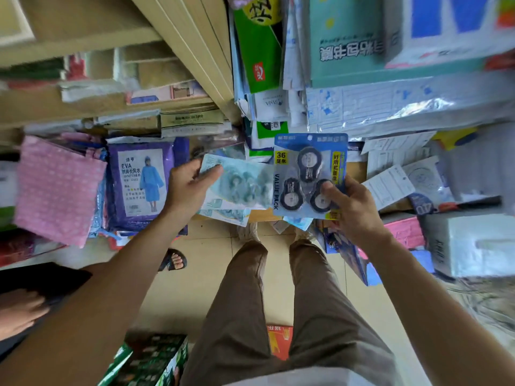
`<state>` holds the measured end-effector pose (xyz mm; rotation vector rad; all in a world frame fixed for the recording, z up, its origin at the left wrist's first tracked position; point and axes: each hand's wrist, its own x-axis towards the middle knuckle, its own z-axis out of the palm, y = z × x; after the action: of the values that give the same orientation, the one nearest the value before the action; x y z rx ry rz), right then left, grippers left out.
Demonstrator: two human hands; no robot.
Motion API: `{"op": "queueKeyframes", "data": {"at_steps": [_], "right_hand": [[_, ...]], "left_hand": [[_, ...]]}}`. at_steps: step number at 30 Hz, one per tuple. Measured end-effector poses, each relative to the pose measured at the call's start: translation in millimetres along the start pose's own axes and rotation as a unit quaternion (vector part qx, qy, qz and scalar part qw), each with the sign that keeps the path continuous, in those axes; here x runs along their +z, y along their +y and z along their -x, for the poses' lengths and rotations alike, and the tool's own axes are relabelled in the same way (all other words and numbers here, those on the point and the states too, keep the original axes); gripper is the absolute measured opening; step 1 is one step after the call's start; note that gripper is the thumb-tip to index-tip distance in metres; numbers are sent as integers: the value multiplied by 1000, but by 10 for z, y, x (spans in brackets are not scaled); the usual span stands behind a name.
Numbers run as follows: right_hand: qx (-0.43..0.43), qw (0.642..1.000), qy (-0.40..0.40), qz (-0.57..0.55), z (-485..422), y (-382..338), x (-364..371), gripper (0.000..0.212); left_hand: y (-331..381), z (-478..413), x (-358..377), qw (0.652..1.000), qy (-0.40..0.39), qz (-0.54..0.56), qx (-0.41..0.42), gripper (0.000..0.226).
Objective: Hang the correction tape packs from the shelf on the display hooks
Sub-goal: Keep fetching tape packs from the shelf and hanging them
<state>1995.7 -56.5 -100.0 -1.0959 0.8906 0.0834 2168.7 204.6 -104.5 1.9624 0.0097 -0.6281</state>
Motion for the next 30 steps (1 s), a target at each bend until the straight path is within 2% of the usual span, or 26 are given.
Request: {"op": "queueKeyframes", "data": {"at_steps": [6,8,11,16,18,22,24,25,27,28,30], "right_hand": [[20,992,-62,-105,358,-627,52,25],[9,988,-74,-132,471,-781,71,20],[-31,986,-63,-153,655,-1002,88,18],[-77,978,-53,-188,1037,-1425,-20,36],[-95,973,-49,-203,1185,-1573,-53,32],[-125,966,-29,-224,1461,-1846,-39,33],[-133,956,-6,-261,1564,-2002,-27,40],[-137,950,0,-280,1615,-2087,-14,40],[-157,937,0,-311,1706,-2262,26,32],[-169,931,-6,-324,1744,-2347,45,30],[-197,919,-20,-341,1823,-2517,93,31]], "left_hand": [[734,210,123,991,-58,110,-45,11],[955,287,150,988,-75,123,-60,9],[1305,452,218,984,-104,137,-56,19],[1948,764,100,970,-179,156,-42,33],[2183,882,16,961,-201,187,-38,36],[2590,1062,-72,970,-161,179,-25,32],[2752,1164,-60,958,-160,236,-37,41],[2836,1242,-37,952,-167,253,-37,36],[2972,1409,63,954,-181,238,1,20],[3045,1513,132,956,-189,220,32,23],[3231,1701,252,958,-192,183,106,43]]}}
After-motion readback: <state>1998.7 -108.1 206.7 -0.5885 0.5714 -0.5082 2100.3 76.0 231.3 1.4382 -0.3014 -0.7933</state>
